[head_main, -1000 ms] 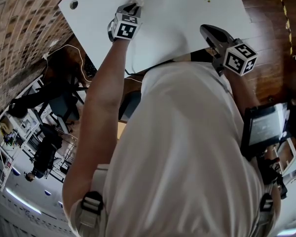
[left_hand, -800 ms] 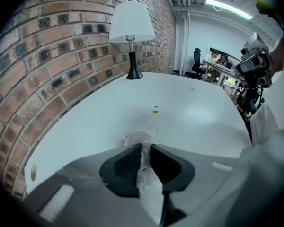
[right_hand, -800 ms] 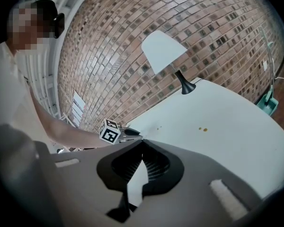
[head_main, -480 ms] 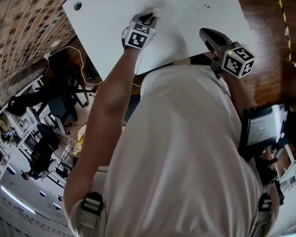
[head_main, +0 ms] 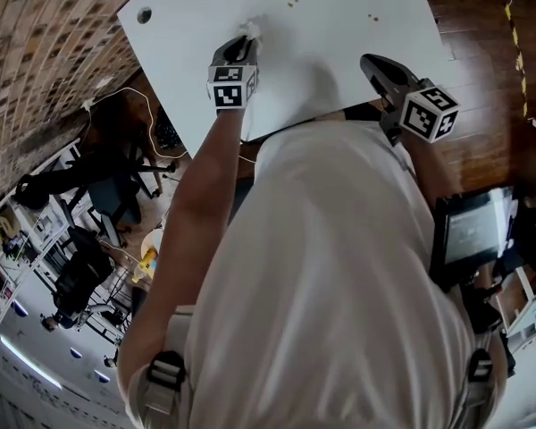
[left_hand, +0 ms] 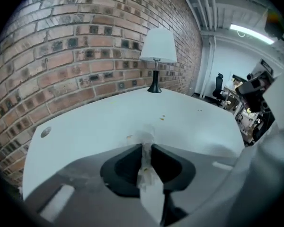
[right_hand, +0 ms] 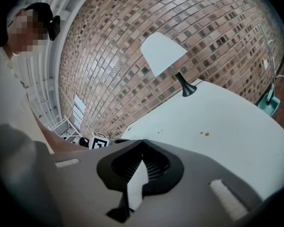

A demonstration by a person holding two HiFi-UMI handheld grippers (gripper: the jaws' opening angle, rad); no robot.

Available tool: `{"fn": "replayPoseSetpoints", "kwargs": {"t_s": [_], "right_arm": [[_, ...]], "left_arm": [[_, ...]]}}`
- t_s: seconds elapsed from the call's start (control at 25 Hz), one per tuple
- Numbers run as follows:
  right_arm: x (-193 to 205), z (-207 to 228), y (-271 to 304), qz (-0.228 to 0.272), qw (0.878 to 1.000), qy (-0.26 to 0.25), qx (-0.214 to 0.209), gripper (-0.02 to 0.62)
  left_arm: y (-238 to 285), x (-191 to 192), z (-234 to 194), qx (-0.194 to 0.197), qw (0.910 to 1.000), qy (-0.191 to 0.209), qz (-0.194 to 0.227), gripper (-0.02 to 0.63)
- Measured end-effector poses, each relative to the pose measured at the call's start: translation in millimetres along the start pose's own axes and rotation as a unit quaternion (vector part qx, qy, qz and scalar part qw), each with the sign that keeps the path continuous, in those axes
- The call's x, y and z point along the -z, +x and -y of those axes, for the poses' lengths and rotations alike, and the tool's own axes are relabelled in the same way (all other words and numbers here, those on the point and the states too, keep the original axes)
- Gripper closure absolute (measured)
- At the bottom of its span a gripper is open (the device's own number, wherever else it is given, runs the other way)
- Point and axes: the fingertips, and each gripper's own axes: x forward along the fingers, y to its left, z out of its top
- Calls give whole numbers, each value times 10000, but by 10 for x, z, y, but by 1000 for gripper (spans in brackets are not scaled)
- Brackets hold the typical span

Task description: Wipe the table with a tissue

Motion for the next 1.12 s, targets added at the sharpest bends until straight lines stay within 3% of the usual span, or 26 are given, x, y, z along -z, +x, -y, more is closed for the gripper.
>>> {"fn": "replayPoseSetpoints", "kwargs": {"t_s": [0.16, 0.36, 0.68, 0.76, 0.84, 1.0, 1.12], "right_arm": [[2, -3, 17, 5, 10000, 17, -11, 588], [-25, 44, -15, 25, 10000, 34, 64, 588], [-19, 19, -26, 1, 10000, 6, -10, 588], [-47, 30, -47, -17, 10000, -15, -41, 588], [-103, 115, -135, -27, 10000, -31, -80, 588], [-225, 334, -264, -32, 9996, -30, -265, 588], [-226, 368, -262, -126, 9991, -65, -406, 588]], "left_arm": [[95, 114, -3, -1, 9994, 174, -312, 537], [326, 100, 544, 484, 9929, 1016, -380, 541], [301, 140, 1429, 1489, 9777, 1383, -528, 541], [209, 156, 1595, 1864, 9719, 1314, -576, 540], [169, 95, 1758, 2042, 9720, 1059, -479, 540], [175, -166, 1722, 1561, 9870, 342, -144, 538], [130, -195, 1528, 1151, 9933, 26, 40, 538]]}}
